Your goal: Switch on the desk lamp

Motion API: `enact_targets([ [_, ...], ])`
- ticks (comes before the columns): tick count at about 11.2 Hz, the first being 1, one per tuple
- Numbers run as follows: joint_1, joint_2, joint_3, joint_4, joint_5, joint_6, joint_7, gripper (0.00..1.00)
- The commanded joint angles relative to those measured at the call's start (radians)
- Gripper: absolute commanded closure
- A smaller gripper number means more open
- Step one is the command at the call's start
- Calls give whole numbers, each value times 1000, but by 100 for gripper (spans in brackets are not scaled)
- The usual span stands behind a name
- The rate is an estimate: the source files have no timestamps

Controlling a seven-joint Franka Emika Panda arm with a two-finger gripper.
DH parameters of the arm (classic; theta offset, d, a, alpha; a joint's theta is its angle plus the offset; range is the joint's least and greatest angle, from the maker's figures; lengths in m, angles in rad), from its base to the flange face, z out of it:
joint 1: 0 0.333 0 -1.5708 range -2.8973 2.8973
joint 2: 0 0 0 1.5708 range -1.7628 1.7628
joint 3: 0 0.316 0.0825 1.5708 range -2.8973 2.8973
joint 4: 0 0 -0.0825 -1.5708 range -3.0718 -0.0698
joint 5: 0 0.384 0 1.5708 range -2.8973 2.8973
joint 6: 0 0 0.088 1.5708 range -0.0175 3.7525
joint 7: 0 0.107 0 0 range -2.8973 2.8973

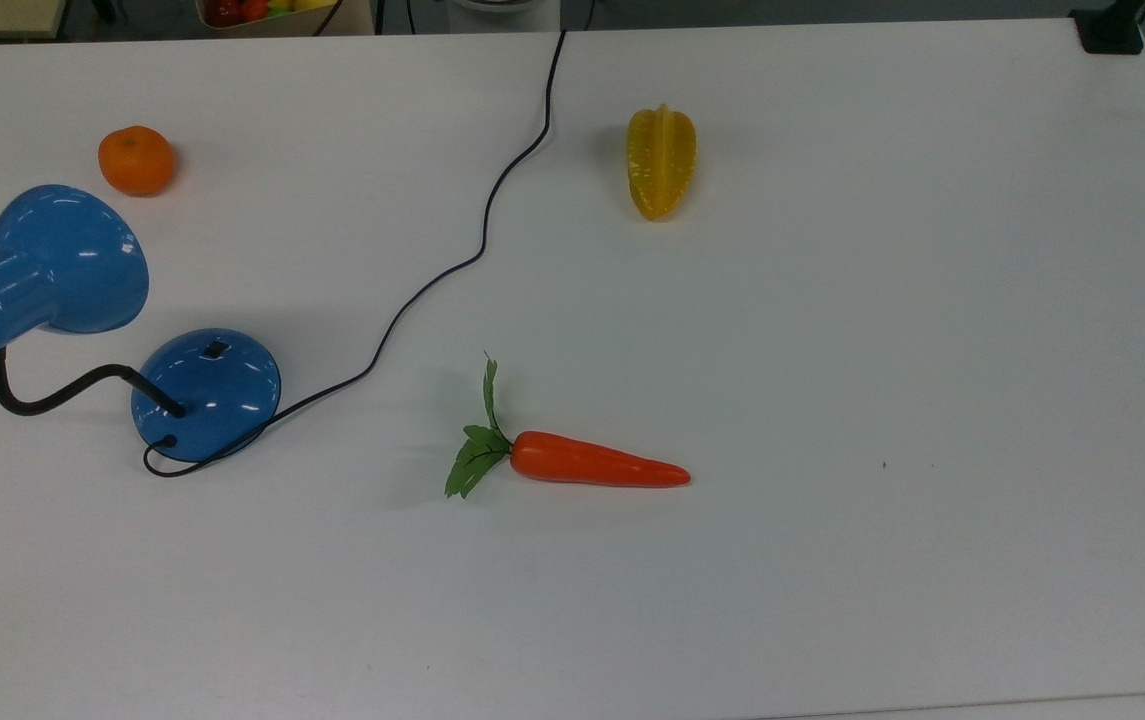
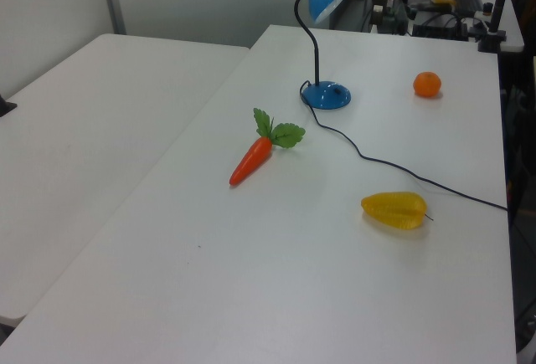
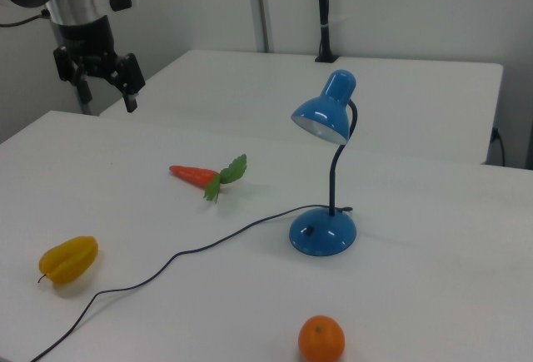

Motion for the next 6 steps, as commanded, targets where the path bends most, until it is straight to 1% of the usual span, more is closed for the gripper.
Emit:
enact_targets([
  [1, 9, -34, -12, -45, 14, 30, -85, 14],
  [4, 9, -29, -12, -45, 14, 32, -88, 46],
  [6, 9, -31, -12, -47, 14, 32, -85, 83],
])
